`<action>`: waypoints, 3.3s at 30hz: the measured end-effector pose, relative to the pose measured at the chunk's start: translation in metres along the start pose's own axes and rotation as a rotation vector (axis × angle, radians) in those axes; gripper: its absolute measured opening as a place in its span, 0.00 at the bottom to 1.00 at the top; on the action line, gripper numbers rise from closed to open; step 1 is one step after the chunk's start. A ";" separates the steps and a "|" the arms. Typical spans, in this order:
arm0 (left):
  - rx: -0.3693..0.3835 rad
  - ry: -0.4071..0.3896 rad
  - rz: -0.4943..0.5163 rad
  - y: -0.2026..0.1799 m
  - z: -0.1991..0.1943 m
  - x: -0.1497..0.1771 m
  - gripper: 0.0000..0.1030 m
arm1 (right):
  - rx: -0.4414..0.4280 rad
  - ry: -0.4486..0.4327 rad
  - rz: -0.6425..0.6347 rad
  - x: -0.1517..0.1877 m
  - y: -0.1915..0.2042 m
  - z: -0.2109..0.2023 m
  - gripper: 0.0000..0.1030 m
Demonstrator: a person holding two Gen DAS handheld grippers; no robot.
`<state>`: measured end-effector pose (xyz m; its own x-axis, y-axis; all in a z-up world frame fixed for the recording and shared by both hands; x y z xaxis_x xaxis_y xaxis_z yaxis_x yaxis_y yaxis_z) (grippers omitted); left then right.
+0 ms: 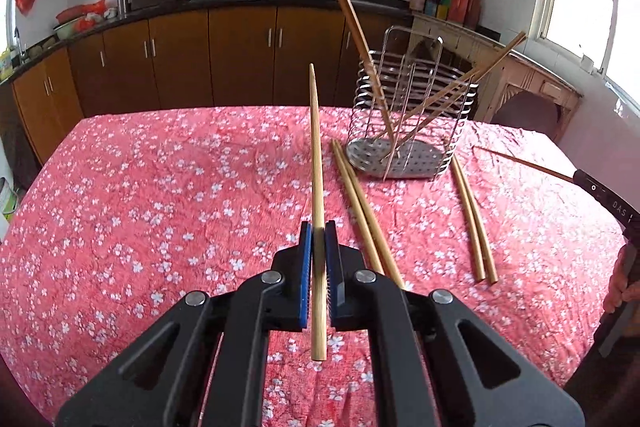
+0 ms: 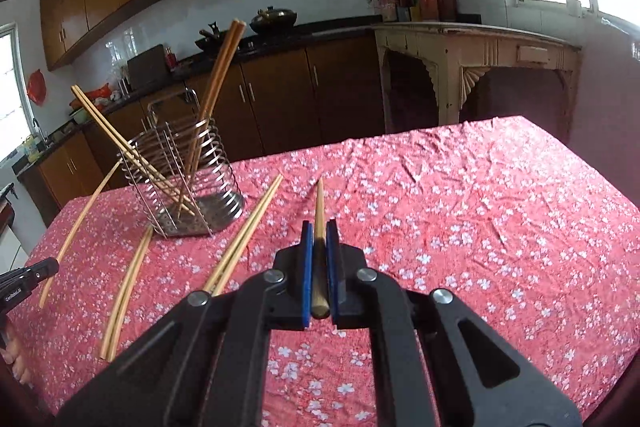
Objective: Organize utensils
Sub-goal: 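Lift both held chopsticks upright and carry them toward the wire holder, then lower both chopsticks into the wire holder and open both grippers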
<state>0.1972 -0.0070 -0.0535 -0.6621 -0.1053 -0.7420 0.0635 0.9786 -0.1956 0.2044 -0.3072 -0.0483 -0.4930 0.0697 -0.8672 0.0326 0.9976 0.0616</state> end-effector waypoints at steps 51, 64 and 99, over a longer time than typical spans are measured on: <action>-0.045 0.037 -0.029 0.008 -0.011 -0.010 0.06 | -0.024 -0.122 0.062 -0.014 -0.002 -0.027 0.07; 0.005 -0.177 -0.135 0.009 -0.045 -0.065 0.06 | -0.058 -0.167 0.060 -0.037 0.006 -0.029 0.07; 0.084 -0.495 -0.136 -0.068 -0.106 -0.193 0.06 | -0.209 -0.411 0.006 -0.211 0.072 -0.071 0.07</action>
<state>0.2414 -0.0346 0.1709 -0.2369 -0.3216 -0.9168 0.0748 0.9348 -0.3472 0.2486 -0.2504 0.1742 -0.1063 0.1126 -0.9879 -0.1624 0.9783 0.1290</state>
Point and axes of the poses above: each gripper's, at about its wrist camera, not at the fingertips, and z roughly the way its jaws point, y to its left, x to its underside, the point moved 1 cm from there along z, roughly the way its jaws point, and after that the axes turned 8 degrees about -z, right-handed, at the moved point
